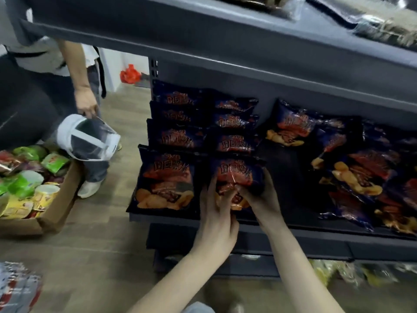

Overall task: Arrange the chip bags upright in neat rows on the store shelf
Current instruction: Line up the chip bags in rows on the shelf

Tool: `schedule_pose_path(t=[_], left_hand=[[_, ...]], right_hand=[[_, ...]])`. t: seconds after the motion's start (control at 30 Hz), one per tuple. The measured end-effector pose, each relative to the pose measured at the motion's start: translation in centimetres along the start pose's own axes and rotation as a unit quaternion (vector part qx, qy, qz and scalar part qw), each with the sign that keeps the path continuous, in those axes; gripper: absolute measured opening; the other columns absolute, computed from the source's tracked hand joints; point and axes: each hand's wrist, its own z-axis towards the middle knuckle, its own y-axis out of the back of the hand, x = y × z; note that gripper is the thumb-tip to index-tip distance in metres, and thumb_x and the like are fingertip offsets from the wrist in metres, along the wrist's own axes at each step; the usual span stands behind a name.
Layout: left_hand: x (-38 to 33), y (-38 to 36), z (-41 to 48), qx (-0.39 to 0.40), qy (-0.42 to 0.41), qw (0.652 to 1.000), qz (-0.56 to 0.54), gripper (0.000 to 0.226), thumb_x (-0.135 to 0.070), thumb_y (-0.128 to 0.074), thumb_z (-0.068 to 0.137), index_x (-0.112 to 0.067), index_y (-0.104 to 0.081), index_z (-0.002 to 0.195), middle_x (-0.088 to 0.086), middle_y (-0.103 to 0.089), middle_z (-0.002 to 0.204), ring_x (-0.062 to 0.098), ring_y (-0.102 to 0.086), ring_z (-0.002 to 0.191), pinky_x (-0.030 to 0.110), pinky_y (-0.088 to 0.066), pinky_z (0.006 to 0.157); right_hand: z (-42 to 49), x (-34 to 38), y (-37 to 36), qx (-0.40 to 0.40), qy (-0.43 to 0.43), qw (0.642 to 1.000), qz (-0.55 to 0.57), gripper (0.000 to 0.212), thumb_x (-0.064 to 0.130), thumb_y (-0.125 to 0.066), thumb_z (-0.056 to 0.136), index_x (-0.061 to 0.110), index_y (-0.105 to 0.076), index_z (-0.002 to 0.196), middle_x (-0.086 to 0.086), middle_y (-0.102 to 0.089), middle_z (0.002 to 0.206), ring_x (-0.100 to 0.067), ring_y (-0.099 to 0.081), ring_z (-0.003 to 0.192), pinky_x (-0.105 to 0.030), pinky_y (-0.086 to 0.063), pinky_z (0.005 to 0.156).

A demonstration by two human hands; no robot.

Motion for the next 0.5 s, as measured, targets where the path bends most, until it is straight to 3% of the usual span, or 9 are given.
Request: schedule_pose_path(t=[0.1, 0.23, 0.37, 0.5], left_hand=[[0.3, -0.2, 0.1, 0.006, 0.001, 1.0, -0.003, 0.064, -0.001, -0.059, 0.08, -0.023, -0.033, 0.134, 0.009, -0.002, 0.155, 0.036, -0.009, 0.142, 0.052, -0.034, 0.107], [0.5, -0.4, 0.3, 0.007, -0.002, 1.0, -0.01, 0.064, -0.001, -0.06, 0.079, -0.024, -0.033, 0.133, 0.008, -0.002, 0.155, 0.034, -0.007, 0.143, 0.051, -0.034, 0.107], [0.4, -0.9, 0.2, -0.018, 0.018, 1.0, -0.016, 0.061, -0.003, -0.061, 0.079, -0.022, -0.035, 0.131, 0.008, -0.001, 0.154, 0.034, -0.005, 0.144, 0.051, -0.03, 0.109], [-0.1, -1.2, 0.6, -0.047, 0.043, 0.997, -0.038, 0.066, -0.004, -0.062, 0.079, -0.025, -0.029, 0.132, 0.013, 0.0, 0.154, 0.032, -0.003, 0.144, 0.048, -0.03, 0.11]], right_hand=[[-0.3, -0.2, -0.6, -0.04, 0.0, 0.999, -0.03, 0.078, 0.013, -0.077, 0.076, 0.029, -0.034, 0.139, 0.014, -0.057, 0.122, 0.004, -0.054, 0.111, -0.019, -0.045, 0.093], [-0.5, -0.4, -0.8, -0.08, 0.013, 0.994, -0.075, 0.081, 0.023, -0.078, 0.075, 0.03, -0.032, 0.141, 0.014, -0.055, 0.125, -0.002, -0.053, 0.116, -0.023, -0.043, 0.098], [-0.8, -0.6, -0.5, -0.065, 0.014, 0.995, -0.068, 0.077, 0.023, -0.074, 0.079, 0.026, -0.031, 0.143, 0.013, -0.057, 0.122, 0.007, -0.054, 0.109, -0.01, -0.043, 0.089], [-0.7, -0.3, 0.2, -0.048, 0.027, 0.998, -0.018, 0.065, 0.009, -0.069, 0.083, 0.027, -0.037, 0.137, 0.008, -0.058, 0.124, 0.0, -0.055, 0.114, -0.021, -0.047, 0.094]])
